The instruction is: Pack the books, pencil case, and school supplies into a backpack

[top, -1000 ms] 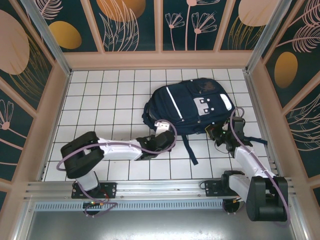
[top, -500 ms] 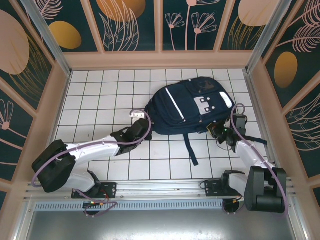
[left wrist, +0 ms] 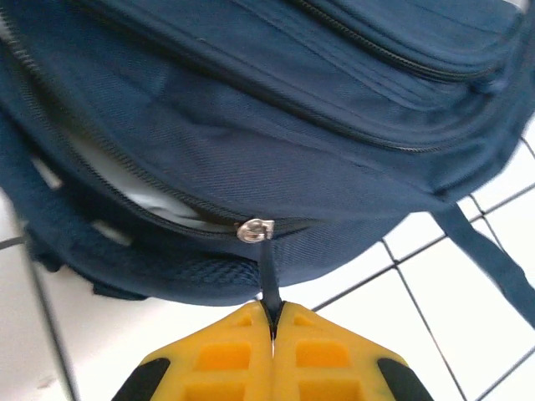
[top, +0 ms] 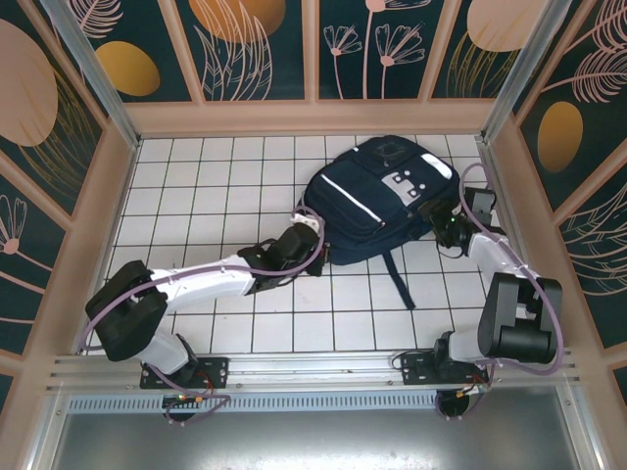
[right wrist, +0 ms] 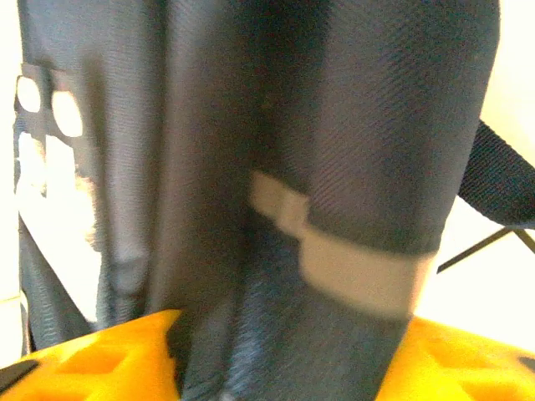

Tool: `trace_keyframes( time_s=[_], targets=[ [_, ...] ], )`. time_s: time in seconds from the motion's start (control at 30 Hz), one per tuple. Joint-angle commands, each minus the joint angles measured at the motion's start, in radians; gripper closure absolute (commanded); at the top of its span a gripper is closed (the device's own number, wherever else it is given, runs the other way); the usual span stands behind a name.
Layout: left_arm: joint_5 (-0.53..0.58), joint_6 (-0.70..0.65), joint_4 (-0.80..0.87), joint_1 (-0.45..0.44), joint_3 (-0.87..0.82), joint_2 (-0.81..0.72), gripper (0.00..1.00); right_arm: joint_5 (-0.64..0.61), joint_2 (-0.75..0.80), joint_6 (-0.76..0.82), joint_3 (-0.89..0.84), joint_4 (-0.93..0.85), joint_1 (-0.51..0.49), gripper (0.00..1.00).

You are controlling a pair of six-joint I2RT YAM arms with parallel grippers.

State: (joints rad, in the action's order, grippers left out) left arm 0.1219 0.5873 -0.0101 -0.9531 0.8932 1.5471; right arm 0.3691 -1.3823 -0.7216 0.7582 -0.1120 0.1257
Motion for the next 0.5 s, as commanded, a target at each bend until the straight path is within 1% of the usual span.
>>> trace_keyframes(
  time_s=[0.0, 0.07, 0.1, 0.17, 0.2, 0.3, 0.37, 0.47],
  targets=[
    [-0.106, -0.011, -0.026, -0.033, 0.060, 0.043, 1.00, -0.050, 0.052, 0.013, 0.037, -0.045, -0.022, 0.35],
    [-0.133, -0.010, -0.031, -0.046, 0.073, 0.069, 1.00, -0.094, 0.115, -0.008, 0.018, -0.095, -0.059, 0.29],
    [-0.145, -0.013, -0.032, -0.051, 0.108, 0.080, 1.00, -0.119, 0.152, -0.021, 0.001, -0.120, -0.086, 0.24],
    [-0.164, -0.014, -0.041, -0.056, 0.123, 0.093, 1.00, -0.170, 0.222, -0.051, -0.026, -0.171, -0.135, 0.20],
    [-0.172, -0.015, -0.044, -0.056, 0.127, 0.098, 1.00, -0.183, 0.261, -0.073, -0.048, -0.186, -0.160, 0.20],
    [-0.191, -0.025, -0.042, -0.056, 0.131, 0.106, 1.00, -0.152, 0.362, -0.199, -0.146, -0.159, -0.248, 0.21],
    [-0.199, -0.031, -0.036, -0.056, 0.129, 0.106, 1.00, -0.143, 0.405, -0.294, -0.210, -0.110, -0.333, 0.23],
    [-0.182, -0.038, -0.021, -0.055, 0.112, 0.089, 1.00, -0.193, 0.424, -0.426, -0.270, -0.038, -0.482, 0.25]
  ],
)
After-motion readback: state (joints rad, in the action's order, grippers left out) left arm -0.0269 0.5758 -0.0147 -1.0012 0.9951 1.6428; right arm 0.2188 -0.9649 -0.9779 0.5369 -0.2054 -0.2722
